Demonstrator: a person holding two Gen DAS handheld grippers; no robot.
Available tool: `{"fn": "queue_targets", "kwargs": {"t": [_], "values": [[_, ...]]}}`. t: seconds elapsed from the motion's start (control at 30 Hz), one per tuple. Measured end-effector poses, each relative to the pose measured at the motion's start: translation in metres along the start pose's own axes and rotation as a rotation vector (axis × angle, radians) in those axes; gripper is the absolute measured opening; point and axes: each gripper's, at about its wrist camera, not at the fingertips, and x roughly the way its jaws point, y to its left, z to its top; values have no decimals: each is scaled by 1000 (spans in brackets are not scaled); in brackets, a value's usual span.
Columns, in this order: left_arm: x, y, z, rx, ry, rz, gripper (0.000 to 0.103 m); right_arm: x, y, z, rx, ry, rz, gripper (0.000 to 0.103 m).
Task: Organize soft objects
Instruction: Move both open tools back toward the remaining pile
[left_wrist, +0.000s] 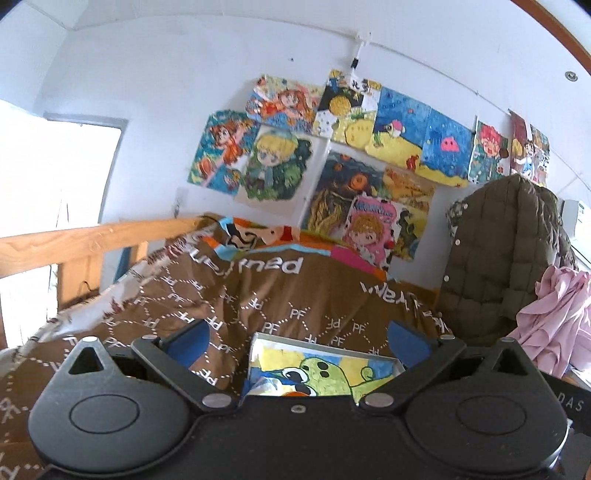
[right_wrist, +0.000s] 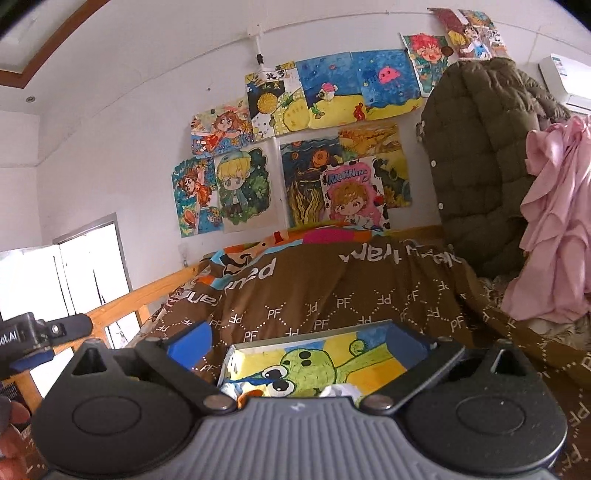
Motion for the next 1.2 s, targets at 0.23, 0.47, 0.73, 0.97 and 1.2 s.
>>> {"fn": "queue_targets", "kwargs": {"t": [0.23,0.47,0.73,0.97,1.2], "values": [[-38,-2,-12,13,-33,44,102,-31,5,-9,-38,-21,-9,103],[-69,3,-28,6,-57,96,102,-61,4,-24,-94,-68,-35,103],[-88,7,-48,31,6,121,102,-85,8,-45,-146,-38,-54,103],[-99,3,-68,90,92,115,102,-100,15,-67,-167,60,-58,103],[-98,5,-85,145,263,137,102,-95,21,-79,-188,154,-32,103]]}}
